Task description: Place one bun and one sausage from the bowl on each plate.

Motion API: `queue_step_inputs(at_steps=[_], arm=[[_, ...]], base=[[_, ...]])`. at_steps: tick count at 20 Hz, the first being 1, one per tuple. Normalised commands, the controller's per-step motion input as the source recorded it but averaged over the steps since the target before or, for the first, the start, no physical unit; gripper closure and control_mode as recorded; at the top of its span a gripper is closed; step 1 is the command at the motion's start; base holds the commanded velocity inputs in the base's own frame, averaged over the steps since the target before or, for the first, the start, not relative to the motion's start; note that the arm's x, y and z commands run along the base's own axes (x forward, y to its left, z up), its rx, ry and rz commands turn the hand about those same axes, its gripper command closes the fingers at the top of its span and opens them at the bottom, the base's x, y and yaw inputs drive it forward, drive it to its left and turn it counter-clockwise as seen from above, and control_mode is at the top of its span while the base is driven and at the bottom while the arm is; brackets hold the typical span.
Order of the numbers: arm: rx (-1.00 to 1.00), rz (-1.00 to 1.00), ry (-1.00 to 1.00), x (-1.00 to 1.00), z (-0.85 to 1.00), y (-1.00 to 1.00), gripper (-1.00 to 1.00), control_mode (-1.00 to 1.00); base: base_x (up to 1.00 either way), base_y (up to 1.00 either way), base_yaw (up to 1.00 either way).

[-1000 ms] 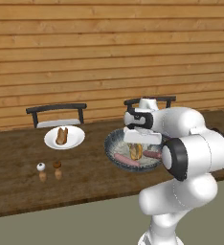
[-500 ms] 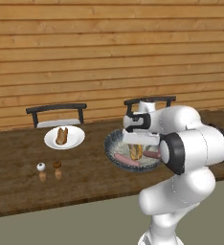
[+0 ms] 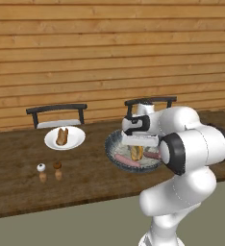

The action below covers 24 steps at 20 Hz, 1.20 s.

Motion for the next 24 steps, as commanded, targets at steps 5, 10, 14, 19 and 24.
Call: queue_step_inputs(at_steps=[5, 10, 14, 19, 24], arm=[[0.00, 0.00, 0.00, 0.00, -0.32, 0.08, -1.00, -1.00], [0.00, 0.05, -0.27, 0.00, -0.28, 0.00, -1.00, -1.00], [0.00, 0.05, -0.21, 0.00, -0.50, 0.01, -1.00, -1.00], [-0.01, 0.03, 0.00, 0.01, -0.58, 0.05, 1.00, -1.00], [0.00, 0.00, -0.05, -0.05, 0.36, -0.01, 1.00, -1.00]], base=[[0.00, 0.00, 0.00], [0.00, 0.00, 0.00], [0.00, 0.00, 0.00], [0.00, 0.00, 0.00], [0.00, 0.00, 0.00]])
